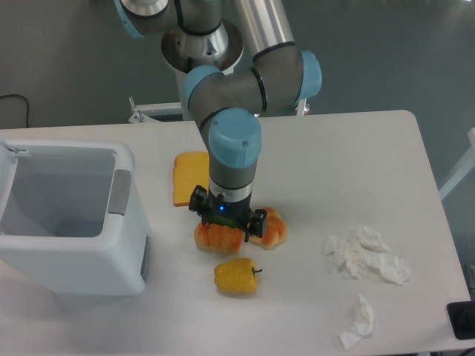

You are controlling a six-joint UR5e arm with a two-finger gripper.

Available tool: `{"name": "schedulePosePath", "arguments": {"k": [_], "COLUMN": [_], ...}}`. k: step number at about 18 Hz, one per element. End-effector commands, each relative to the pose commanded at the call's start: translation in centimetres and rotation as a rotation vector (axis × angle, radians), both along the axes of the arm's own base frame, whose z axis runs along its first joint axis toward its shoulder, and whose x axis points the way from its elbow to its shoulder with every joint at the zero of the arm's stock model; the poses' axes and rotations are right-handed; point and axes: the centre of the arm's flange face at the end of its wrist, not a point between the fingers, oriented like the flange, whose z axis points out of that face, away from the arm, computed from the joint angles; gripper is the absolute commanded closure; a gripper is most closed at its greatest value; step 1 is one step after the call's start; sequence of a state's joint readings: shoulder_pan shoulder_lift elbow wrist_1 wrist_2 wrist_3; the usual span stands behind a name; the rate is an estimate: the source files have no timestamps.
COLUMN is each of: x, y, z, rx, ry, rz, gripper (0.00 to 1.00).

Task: Pick up the square bread
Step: 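Close the gripper around one braided bread roll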

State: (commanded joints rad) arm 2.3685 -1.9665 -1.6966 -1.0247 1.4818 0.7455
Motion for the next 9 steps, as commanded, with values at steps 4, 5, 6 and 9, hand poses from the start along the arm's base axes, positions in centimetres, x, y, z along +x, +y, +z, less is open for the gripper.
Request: {"name": "schedulePosePath", "arguments": {"k": [4, 5, 6, 9], "x": [0.2, 0.3, 0.3, 1.2], "y": [0.3, 0.4, 0.5, 0.6], "z": [-1.4, -2.0, -2.6, -4.2], "rx": [-0.018, -0.026, -0.033, -0.087], "ry": [-0.016, -0.024, -0.029, -0.018], "rz": [0.008, 0.006, 0.005, -0.017], "gripper": [0.0, 0.0, 0.0, 0.0]}}
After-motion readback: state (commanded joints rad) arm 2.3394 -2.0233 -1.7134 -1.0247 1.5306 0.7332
